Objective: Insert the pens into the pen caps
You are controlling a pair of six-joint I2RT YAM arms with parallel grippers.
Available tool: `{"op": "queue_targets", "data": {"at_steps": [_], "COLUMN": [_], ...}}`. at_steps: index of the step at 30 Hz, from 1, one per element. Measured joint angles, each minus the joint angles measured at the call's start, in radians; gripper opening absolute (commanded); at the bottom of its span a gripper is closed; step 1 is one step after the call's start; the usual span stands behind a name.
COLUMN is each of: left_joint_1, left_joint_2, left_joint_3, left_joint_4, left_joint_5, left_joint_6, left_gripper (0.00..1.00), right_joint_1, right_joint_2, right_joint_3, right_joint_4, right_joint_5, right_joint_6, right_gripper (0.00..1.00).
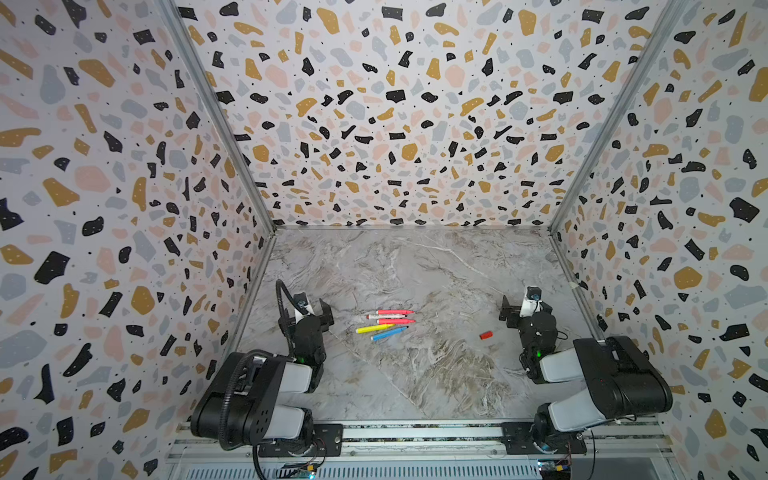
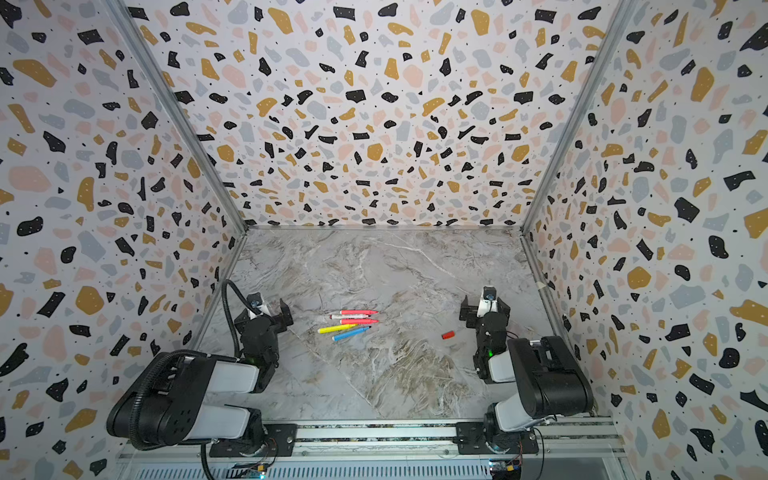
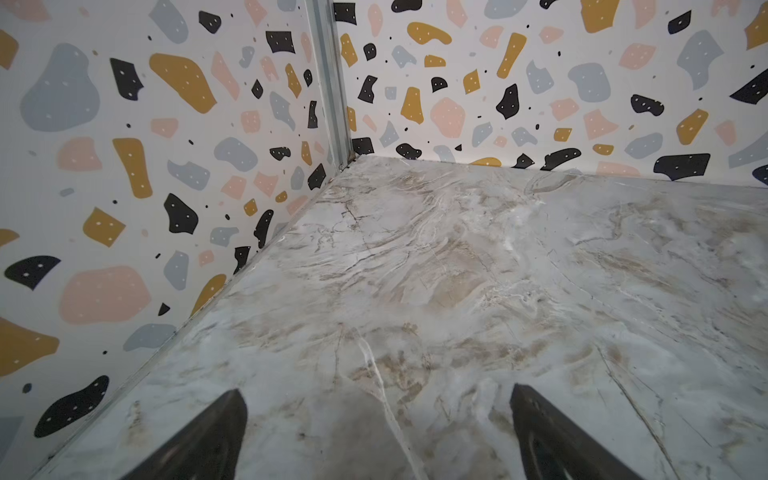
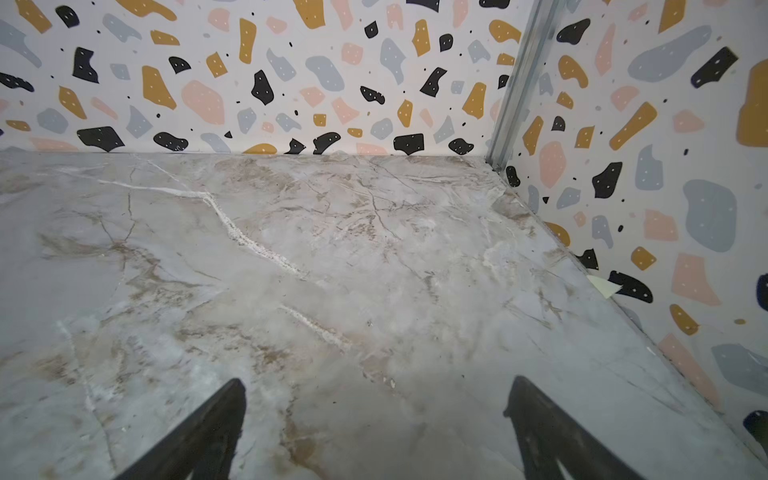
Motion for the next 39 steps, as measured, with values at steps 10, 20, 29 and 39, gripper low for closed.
{"op": "queue_targets", "data": {"at_steps": [10,20,29,39], "left_joint_1": [0.000,0.000,0.001,0.001], "left_joint_2": [0.000,0.000,0.000,0.002], "left_joint_3": [0.000,0.000,0.000,0.000], "left_joint_4": [0.024,0.030,0.031,0.032], "left_joint_5": [-0.008,-0.012,-0.014,-0.027], "left_joint_6": [0.010,0.010,0.010,0.010], "left_gripper": [1.00,1.00,0.99,1.00], "right_joint_1": [0.000,0.000,0.000,0.000], "right_joint_2": [0.000,0.000,0.000,-0.002], "right_joint_3": [0.000,0.000,0.000,-0.003], "right_joint_4": [0.024,0.024,0.024,0.033], "right_joint_5": [0.001,0.001,0.001,0.007], "right_joint_6": [-0.006,-0.006,-0.008,-0.008], "right_gripper": [0.99,0.99,0.99,0.99]}}
